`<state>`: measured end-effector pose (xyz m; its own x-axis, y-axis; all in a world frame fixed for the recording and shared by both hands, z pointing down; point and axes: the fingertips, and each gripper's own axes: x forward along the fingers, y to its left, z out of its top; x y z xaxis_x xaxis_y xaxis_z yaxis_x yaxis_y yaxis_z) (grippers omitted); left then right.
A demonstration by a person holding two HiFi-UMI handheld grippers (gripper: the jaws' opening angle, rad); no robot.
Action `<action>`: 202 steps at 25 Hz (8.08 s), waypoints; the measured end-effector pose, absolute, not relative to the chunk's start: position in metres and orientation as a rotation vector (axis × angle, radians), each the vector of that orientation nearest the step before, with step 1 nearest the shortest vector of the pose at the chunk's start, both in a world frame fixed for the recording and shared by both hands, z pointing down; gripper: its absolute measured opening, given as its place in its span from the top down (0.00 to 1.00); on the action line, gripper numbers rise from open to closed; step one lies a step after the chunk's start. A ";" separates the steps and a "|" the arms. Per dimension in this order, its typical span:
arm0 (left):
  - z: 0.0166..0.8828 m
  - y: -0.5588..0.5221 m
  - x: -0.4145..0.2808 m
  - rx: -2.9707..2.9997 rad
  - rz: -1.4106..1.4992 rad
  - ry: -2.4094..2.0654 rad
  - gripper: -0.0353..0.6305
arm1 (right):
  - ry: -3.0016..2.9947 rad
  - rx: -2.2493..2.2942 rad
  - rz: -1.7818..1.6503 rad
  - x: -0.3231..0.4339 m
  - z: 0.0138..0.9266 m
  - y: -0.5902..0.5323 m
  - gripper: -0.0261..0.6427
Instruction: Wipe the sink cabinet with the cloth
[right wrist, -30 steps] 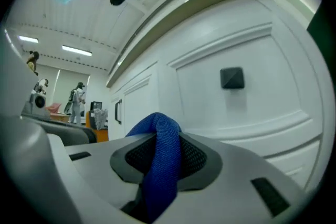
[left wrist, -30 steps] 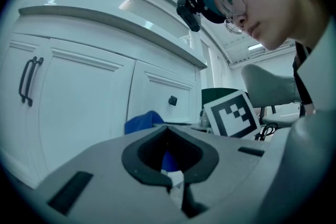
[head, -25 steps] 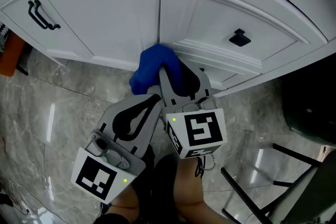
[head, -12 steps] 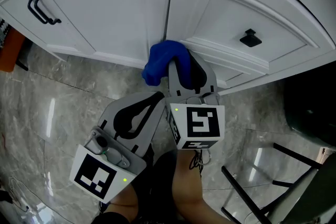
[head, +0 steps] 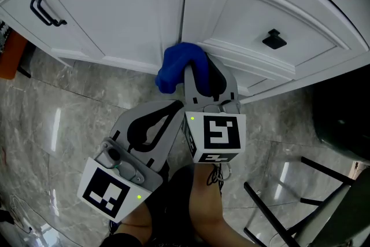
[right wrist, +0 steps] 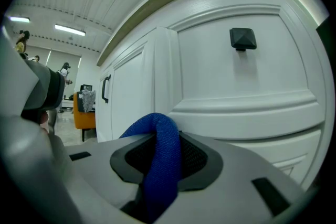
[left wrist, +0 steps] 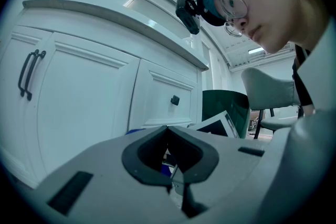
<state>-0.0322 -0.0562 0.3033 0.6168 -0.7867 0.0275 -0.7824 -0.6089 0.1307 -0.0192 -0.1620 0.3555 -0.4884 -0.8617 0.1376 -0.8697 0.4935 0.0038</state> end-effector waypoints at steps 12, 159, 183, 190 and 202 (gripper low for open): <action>0.304 -0.057 -0.031 2.701 -0.061 -1.318 0.94 | -2.602 1.523 0.106 -0.017 0.355 -0.161 0.79; 0.313 -0.056 -0.009 2.716 -0.014 -1.245 0.94 | -2.022 2.403 0.228 0.235 0.355 -0.141 0.77; 0.311 -0.053 -0.016 2.705 0.009 -1.299 0.94 | -2.730 1.637 0.243 0.108 0.321 -0.141 0.78; 0.310 -0.056 -0.018 2.706 0.011 -1.316 0.94 | -2.725 1.250 0.201 -0.002 0.352 -0.142 0.78; 0.313 -0.062 -0.022 2.688 -0.007 -1.309 0.94 | -2.585 1.185 0.231 -0.017 0.417 -0.163 0.78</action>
<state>-0.0222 -0.0620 0.3135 0.6189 -0.7830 0.0620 -0.7823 -0.6074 0.1381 -0.0169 -0.1632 0.4168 -0.6209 -0.7141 0.3234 -0.7601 0.6493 -0.0256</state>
